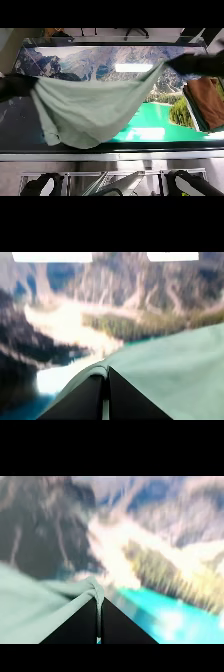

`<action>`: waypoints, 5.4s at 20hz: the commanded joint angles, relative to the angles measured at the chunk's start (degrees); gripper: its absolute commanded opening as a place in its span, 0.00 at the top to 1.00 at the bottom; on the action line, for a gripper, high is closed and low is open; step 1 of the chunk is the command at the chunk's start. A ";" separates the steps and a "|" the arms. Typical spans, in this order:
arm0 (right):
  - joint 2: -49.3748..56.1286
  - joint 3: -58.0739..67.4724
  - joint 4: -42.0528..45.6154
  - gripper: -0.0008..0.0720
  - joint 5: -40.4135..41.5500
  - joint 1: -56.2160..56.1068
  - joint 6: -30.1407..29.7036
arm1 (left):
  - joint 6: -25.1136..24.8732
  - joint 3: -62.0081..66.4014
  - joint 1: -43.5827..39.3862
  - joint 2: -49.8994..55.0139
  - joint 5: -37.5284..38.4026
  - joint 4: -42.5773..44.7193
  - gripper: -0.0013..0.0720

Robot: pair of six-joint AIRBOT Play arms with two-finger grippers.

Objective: Fold the shirts.

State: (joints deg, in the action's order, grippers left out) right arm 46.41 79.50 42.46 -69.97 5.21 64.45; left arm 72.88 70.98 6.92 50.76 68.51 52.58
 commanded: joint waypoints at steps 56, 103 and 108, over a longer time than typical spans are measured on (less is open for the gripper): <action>9.73 -19.10 -39.32 0.97 29.20 -31.58 -29.83 | -0.63 -23.74 8.68 13.68 -7.08 -0.48 0.96; 22.75 -21.42 5.11 0.24 0.55 13.49 -0.15 | -4.83 7.61 6.71 44.96 1.46 1.95 0.96; 23.50 -26.51 4.87 0.24 5.73 6.45 -0.07 | -4.09 7.61 9.51 44.96 3.19 1.92 0.16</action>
State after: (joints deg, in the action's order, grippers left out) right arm 70.04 56.05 46.61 -66.76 15.16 63.92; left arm 68.10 78.46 14.92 95.68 70.32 54.46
